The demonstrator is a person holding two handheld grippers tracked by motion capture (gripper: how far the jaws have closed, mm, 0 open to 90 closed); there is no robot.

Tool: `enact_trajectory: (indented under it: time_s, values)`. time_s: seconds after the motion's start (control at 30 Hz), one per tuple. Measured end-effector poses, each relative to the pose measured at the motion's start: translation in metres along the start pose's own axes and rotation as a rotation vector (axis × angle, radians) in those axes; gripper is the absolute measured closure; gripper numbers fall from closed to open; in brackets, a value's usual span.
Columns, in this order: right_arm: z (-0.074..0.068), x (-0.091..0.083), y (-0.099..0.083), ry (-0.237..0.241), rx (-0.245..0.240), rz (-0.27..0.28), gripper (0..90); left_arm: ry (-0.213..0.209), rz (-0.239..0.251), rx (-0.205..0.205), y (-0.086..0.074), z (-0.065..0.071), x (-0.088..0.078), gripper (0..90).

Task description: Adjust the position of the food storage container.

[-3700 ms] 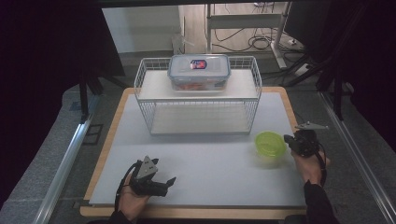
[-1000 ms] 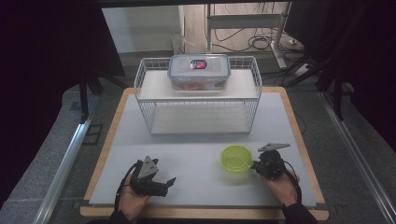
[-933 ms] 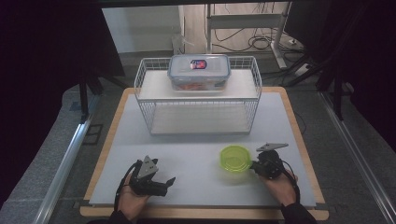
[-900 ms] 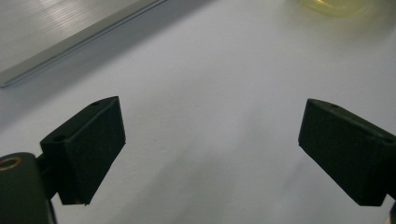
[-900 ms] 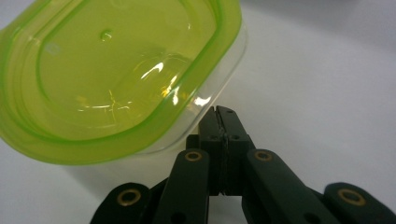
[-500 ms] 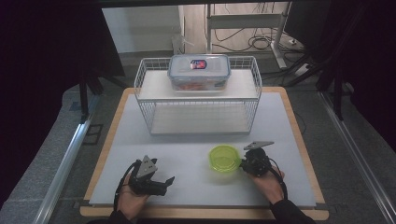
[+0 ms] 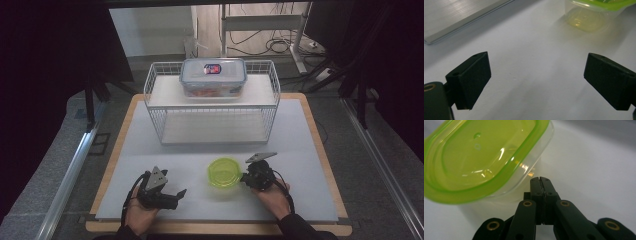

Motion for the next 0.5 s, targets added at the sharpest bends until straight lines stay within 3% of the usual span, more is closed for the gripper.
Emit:
enact_trajectory:
  time_s: [0.17,0.3,0.5]
  values:
    - [-0.015,0.004,-0.002,0.015,-0.038,-0.016,89.2,-0.001,-0.002,0.005,0.000,0.000,0.000,7.0]
    - [-0.011,0.000,-0.003,0.009,-0.028,-0.013,88.7,-0.002,-0.005,0.001,-0.001,0.000,0.000,7.0]
    - [0.000,-0.017,-0.004,-0.016,-0.030,0.015,78.5,-0.004,-0.010,-0.005,-0.002,-0.001,-0.003,6.9]
Point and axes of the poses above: each handheld gripper's, and its own axes: x roughly forward along the jaws, y roughly out of its top, z roughly to its right, the point moved 10 cm from there along x, roughly forward along the jaws, and after that the axes turned 3 degrees about z, right-handed, at the moved point
